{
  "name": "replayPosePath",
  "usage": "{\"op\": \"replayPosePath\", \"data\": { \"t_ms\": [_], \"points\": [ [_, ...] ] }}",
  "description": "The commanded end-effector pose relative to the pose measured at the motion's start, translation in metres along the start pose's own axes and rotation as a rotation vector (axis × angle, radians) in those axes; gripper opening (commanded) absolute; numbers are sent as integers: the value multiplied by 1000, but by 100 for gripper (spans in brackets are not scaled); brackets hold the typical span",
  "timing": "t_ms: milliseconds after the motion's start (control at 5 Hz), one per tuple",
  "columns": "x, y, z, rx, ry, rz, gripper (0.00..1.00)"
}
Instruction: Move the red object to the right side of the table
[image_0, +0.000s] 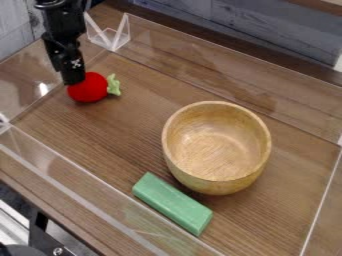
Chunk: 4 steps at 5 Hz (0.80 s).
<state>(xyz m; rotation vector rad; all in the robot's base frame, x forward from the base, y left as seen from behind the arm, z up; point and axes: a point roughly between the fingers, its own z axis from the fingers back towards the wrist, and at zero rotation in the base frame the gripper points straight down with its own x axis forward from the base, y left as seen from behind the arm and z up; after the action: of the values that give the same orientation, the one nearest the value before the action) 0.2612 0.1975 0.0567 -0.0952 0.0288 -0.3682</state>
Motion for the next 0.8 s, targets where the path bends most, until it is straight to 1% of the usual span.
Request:
{"op": "replayPosePath", "data": {
  "t_ms": [0,200,600],
  "points": [
    [13,5,13,42,-30,0,100],
    [21,3,9,37,-28,9,100],
    [31,3,-7,32,-32,132,100]
  ]
}}
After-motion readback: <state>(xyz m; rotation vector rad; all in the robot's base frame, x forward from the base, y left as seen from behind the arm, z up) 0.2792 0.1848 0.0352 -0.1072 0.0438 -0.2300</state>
